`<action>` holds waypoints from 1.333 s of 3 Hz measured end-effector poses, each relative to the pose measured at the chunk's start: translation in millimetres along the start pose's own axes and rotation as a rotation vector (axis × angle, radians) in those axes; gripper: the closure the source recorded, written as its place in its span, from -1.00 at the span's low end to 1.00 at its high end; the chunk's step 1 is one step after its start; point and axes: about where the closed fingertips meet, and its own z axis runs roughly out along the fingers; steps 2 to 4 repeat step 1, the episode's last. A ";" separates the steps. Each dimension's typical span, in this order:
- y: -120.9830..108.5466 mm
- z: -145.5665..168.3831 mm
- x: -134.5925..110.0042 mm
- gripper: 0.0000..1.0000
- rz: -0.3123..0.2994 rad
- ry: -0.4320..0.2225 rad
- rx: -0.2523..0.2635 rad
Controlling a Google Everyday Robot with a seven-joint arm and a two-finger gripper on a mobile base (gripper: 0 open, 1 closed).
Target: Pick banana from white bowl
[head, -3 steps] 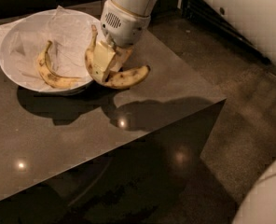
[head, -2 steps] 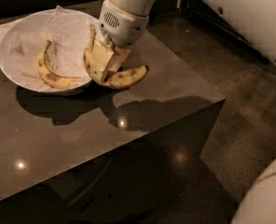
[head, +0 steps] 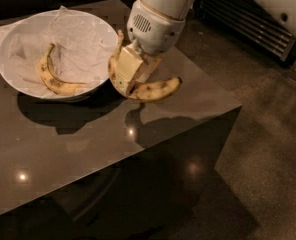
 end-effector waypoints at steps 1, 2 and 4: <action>0.2 -0.5 1.4 1.00 0.004 0.001 0.000; 0.2 -0.5 1.4 1.00 0.004 0.001 0.000; 0.2 -0.5 1.4 1.00 0.004 0.001 0.000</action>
Offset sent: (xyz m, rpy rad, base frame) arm 0.0000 0.0000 0.0000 0.0000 0.0000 0.0000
